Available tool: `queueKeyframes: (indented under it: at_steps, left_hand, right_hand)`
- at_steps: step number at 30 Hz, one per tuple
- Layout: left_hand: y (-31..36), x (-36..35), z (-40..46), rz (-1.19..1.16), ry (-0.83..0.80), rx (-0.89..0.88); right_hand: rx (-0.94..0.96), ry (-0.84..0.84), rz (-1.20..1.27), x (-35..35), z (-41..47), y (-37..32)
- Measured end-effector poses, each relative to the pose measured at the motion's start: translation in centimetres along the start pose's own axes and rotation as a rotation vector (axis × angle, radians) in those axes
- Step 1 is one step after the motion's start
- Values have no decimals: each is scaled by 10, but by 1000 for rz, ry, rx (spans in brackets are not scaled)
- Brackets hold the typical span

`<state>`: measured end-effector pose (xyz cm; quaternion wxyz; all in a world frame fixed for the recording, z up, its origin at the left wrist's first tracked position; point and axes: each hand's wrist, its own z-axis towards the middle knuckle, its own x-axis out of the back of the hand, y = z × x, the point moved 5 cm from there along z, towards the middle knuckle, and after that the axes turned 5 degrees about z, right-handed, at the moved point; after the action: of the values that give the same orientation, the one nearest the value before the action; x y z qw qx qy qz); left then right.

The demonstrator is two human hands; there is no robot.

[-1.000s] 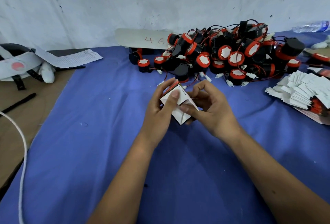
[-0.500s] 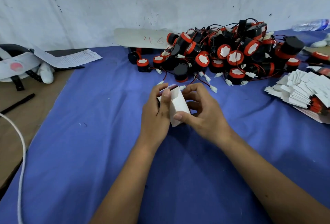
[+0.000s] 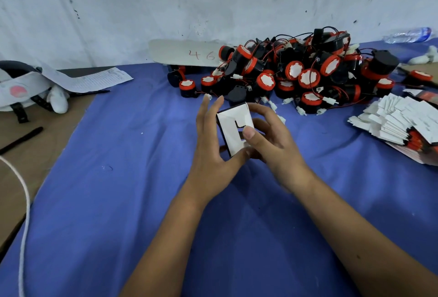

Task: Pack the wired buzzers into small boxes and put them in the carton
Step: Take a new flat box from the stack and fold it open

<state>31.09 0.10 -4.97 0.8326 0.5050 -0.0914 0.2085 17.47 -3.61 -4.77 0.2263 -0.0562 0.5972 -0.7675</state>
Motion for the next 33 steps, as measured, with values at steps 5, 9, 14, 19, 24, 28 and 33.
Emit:
queueKeyframes:
  at_steps: [5, 9, 14, 19, 24, 28, 33]
  left_hand:
    - [-1, -2, -1, -103, -22, 57]
    - [-1, 2, 0, -71, -1, 37]
    - [-4, 1, 0, -36, 18, 10]
    - [3, -3, 1, 194, 10, -146]
    - [5, -4, 0, 298, 39, -184]
    - [9, -4, -1, 277, 43, -177]
    - [6, -2, -2, 187, 79, -123]
  right_hand:
    - [-67, -59, 72, 2, 1, 3]
    - [-91, -54, 181, 6, 3, 2]
    - [-85, -84, 193, 5, 3, 2]
    - [-60, -60, 143, 6, 3, 0]
    - [-59, -94, 245, 6, 3, -1]
    - [-61, -78, 209, 7, 4, -1]
    - [-72, 12, 120, 12, 5, 4]
